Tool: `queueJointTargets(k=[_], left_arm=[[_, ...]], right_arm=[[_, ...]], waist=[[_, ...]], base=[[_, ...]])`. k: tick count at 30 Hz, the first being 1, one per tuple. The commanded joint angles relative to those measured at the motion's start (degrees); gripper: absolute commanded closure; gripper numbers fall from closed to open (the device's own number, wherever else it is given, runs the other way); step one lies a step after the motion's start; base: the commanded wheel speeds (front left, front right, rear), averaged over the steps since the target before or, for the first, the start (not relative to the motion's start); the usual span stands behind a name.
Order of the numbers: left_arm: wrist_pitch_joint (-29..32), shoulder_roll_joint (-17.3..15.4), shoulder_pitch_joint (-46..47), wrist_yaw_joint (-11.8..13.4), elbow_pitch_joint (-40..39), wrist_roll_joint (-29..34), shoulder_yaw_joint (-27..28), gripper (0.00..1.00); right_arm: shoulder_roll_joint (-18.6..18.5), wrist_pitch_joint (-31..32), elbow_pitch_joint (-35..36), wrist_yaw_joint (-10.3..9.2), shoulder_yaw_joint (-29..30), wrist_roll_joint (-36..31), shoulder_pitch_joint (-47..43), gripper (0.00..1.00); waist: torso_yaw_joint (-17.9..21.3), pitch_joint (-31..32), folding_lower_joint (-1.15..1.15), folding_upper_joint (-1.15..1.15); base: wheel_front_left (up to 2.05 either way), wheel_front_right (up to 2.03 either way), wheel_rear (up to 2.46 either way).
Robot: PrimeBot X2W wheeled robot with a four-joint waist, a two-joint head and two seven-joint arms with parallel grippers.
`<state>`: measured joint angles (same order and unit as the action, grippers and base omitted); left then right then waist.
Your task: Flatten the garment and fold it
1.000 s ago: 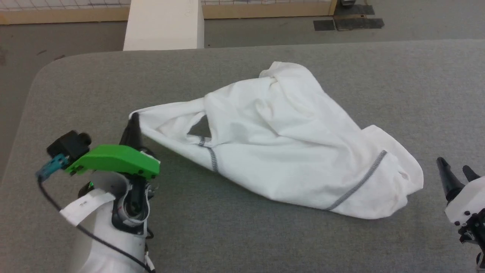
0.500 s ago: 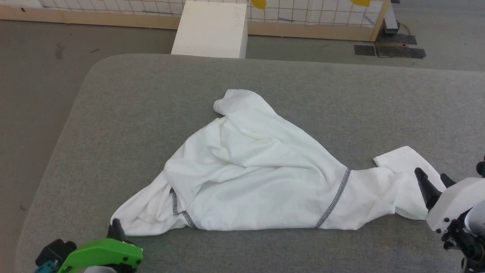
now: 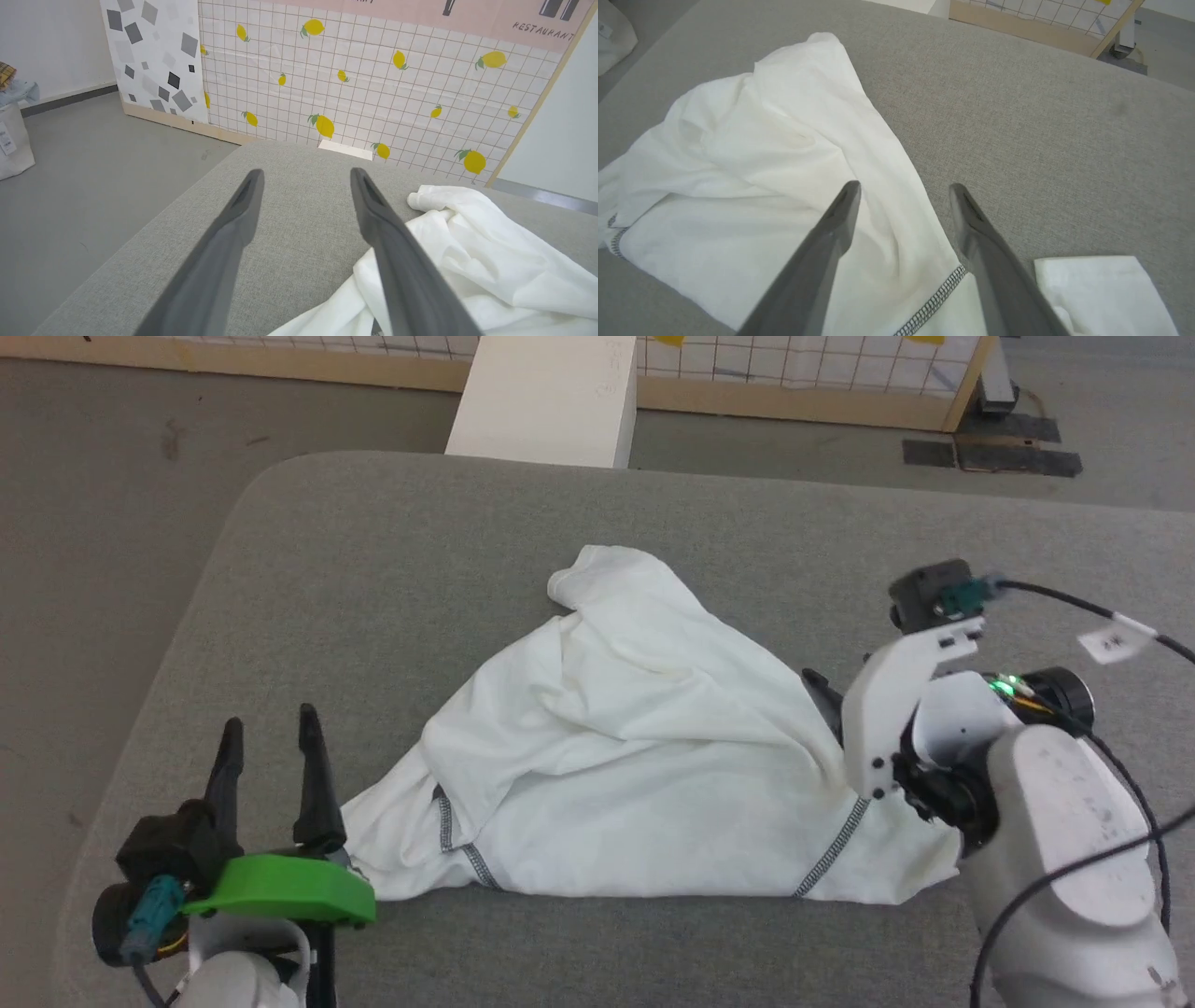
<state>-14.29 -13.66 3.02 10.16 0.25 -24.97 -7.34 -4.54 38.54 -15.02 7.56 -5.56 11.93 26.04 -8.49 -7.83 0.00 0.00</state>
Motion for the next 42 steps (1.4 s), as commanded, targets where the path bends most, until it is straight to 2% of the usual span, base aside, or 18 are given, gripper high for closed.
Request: queueJointTargets(k=[1, 5, 11, 17, 18, 19, 24, 29, 35, 36, 39, 40, 41, 42], left_arm=[[-0.4, -0.2, 1.1, 0.0, 0.3, 1.6, -0.9, 0.00], [-0.6, 1.2, 2.4, -0.2, 0.9, 3.3, -2.4, 0.00], [-0.7, 3.5, 3.6, -0.7, 1.9, 3.5, -2.4, 0.00], [-0.7, 5.7, 4.4, -1.8, 1.7, 4.4, -1.5, 0.00], [-0.7, 6.0, 4.5, -2.0, 1.8, 4.6, -1.4, 0.00], [-0.7, 6.2, 4.5, -2.2, 1.9, 4.7, -1.2, 0.00], [-0.7, 7.4, 4.9, -3.4, 2.3, 5.1, -0.7, 0.00], [-0.7, 8.3, 5.5, -4.3, 2.4, 5.8, -0.6, 0.00], [-0.7, 8.9, 6.0, -5.8, 2.9, 6.2, 0.0, 0.00], [-0.7, 9.0, 5.9, -6.0, 3.1, 6.3, 0.1, 0.00], [-0.7, 9.4, 5.6, -6.3, 3.4, 6.5, 0.3, 0.00], [-0.7, 9.5, 5.5, -6.4, 3.5, 6.5, 0.5, 0.00], [-0.7, 9.5, 5.4, -6.5, 3.6, 6.5, 0.6, 0.00], [-0.7, 9.6, 5.2, -6.5, 3.8, 6.6, 0.7, 0.00]], right_arm=[[-0.3, 0.8, -2.9, -0.08, -1.2, -2.7, 2.8, 0.00], [-0.4, 1.9, -11.7, -0.08, -3.8, -9.1, 9.2, 0.00], [-0.9, 1.4, -20.8, -0.08, -7.7, -14.3, 14.5, 0.00], [-1.0, 2.7, -27.4, -0.08, -11.8, -12.3, 15.6, 0.00], [-1.1, 3.4, -28.0, -0.08, -12.2, -11.4, 15.9, 0.80], [-1.3, 3.5, -28.1, -0.08, -12.3, -10.7, 16.3, 1.00], [-3.5, 1.6, -27.6, -0.08, -9.1, -8.0, 19.7, 1.00], [-6.8, -2.0, -27.1, -0.08, 0.4, -10.2, 24.5, 1.00], [-10.2, -5.9, -25.8, -0.08, 16.5, -19.0, 29.1, 1.00], [-10.4, -6.6, -25.0, -0.08, 20.4, -21.7, 29.6, 1.00], [-9.9, -6.0, -24.0, -0.08, 27.0, -27.3, 29.5, 1.00], [-8.8, -5.6, -23.8, -0.08, 28.7, -28.6, 29.2, 0.78], [-7.9, -5.6, -23.6, -0.08, 29.6, -29.3, 29.0, 0.00], [-6.8, -6.1, -23.4, -0.08, 30.6, -29.5, 28.7, 0.00]], waist=[[-1.5, -1.7, 0.00, 0.00], [-3.8, -4.0, 0.00, 0.00], [-6.2, -7.3, 0.00, 0.00], [-6.6, -8.5, 0.00, 0.00], [-6.5, -8.5, 0.00, 0.00], [-6.4, -8.6, 0.00, 0.00], [-5.9, -8.7, 0.00, 0.00], [-6.5, -9.1, 0.00, 0.00], [-7.9, -10.0, 0.00, 0.00], [-8.2, -10.2, 0.00, 0.00], [-8.5, -10.4, 0.00, 0.00], [-8.4, -10.3, 0.00, 0.00], [-8.4, -10.2, 0.00, 0.00], [-8.2, -9.9, 0.00, 0.00]], base=[[0.00, 0.00, 0.00], [0.00, 0.00, 0.00], [0.00, 0.00, 0.00], [0.00, 0.00, 0.00], [0.00, 0.00, 0.00], [0.00, 0.00, 0.00], [0.00, 0.00, 0.00], [0.00, 0.00, 0.00], [0.00, 0.00, 0.00], [0.00, 0.00, 0.00], [0.00, 0.00, 0.00], [0.00, 0.00, 0.00], [0.00, 0.00, 0.00], [0.00, 0.00, 0.00]])
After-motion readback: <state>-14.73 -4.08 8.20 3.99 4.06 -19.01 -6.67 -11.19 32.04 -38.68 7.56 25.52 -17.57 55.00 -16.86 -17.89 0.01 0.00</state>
